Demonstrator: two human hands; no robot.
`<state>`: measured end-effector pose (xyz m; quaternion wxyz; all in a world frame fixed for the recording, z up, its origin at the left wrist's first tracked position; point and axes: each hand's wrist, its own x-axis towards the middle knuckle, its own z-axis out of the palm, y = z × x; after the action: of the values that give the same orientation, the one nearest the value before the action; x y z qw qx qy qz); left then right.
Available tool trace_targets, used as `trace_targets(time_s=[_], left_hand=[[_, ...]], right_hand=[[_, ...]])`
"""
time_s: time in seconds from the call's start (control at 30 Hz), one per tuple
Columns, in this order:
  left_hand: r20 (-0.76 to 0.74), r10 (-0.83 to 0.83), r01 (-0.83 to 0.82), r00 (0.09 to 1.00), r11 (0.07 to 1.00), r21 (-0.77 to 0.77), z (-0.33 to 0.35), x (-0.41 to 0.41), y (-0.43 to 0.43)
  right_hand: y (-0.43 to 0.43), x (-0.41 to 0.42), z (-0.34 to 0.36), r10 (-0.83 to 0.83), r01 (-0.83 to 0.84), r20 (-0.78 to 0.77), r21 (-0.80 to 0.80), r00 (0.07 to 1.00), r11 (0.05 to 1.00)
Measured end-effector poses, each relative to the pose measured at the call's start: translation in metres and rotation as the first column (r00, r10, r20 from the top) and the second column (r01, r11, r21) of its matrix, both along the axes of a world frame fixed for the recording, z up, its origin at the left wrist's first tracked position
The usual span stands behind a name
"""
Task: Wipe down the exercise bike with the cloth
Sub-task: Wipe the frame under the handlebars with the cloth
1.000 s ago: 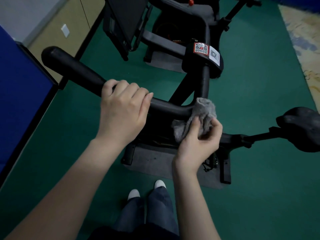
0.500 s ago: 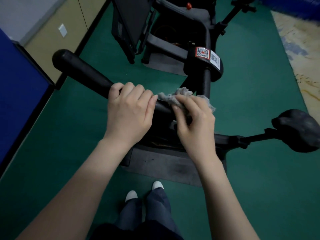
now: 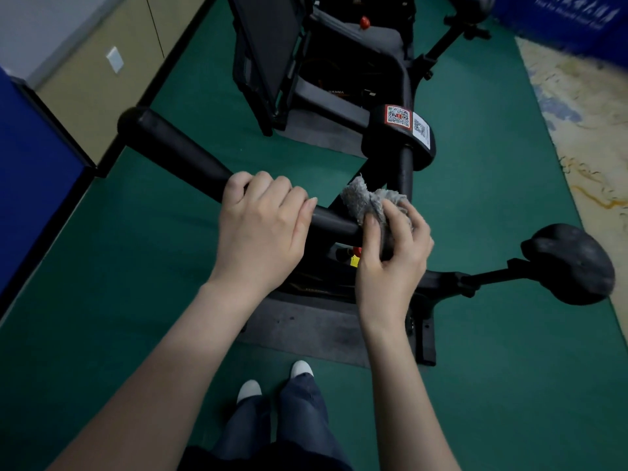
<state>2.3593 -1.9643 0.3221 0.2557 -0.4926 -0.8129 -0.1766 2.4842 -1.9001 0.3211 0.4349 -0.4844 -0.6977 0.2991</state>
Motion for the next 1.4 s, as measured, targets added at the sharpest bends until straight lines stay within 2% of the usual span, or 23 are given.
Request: trace_targets(time_s=[0.23, 0.4, 0.57, 0.77, 0.87, 1.0, 1.13, 1.2, 1.3, 1.4], left_hand=[[-0.015, 0.007, -0.007, 1.0, 1.0, -0.003, -0.002, -0.001, 0.0], [-0.016, 0.0, 0.0, 1.0, 1.0, -0.002, -0.002, -0.002, 0.0], [-0.008, -0.007, 0.007, 1.0, 1.0, 0.009, -0.001, -0.001, -0.001], [-0.006, -0.008, 0.008, 1.0, 1.0, -0.006, 0.0, -0.001, 0.0], [0.007, -0.013, 0.013, 1.0, 1.0, -0.01, 0.0, -0.001, 0.0], [0.021, -0.013, 0.013, 1.0, 1.0, -0.008, 0.001, -0.002, -0.001], [0.016, -0.01, 0.011, 1.0, 1.0, -0.01, 0.001, -0.002, 0.0], [0.019, -0.015, 0.016, 1.0, 1.0, -0.006, 0.0, -0.002, -0.001], [0.026, -0.008, 0.007, 1.0, 1.0, 0.01, 0.0, 0.0, -0.001], [0.047, 0.02, -0.02, 0.999, 1.0, 0.01, 0.0, 0.004, 0.001]], right_hand=[[-0.01, 0.0, -0.004, 0.018, -0.042, 0.103, 0.239, 0.994, 0.97], [-0.005, -0.002, -0.002, 0.048, -0.09, 0.134, 0.327, 0.99, 0.941], [0.016, 0.009, 0.005, -0.008, -0.021, 0.095, 0.304, 0.995, 0.953], [-0.002, -0.008, 0.004, 0.105, -0.155, 0.157, 0.356, 0.982, 0.922], [0.01, 0.007, 0.002, 0.057, -0.132, 0.202, 0.377, 0.978, 0.917], [0.011, 0.004, 0.0, -0.033, -0.006, 0.111, 0.339, 0.993, 0.941], [0.002, -0.005, -0.007, 0.053, -0.076, 0.072, 0.37, 0.996, 0.926], [0.013, 0.003, -0.011, 0.038, -0.043, 0.022, 0.342, 0.999, 0.939], [0.028, 0.011, -0.014, -0.062, 0.097, -0.22, 0.155, 0.974, 0.983], [0.016, 0.0, -0.015, -0.129, 0.139, -0.421, -0.008, 0.898, 0.99]])
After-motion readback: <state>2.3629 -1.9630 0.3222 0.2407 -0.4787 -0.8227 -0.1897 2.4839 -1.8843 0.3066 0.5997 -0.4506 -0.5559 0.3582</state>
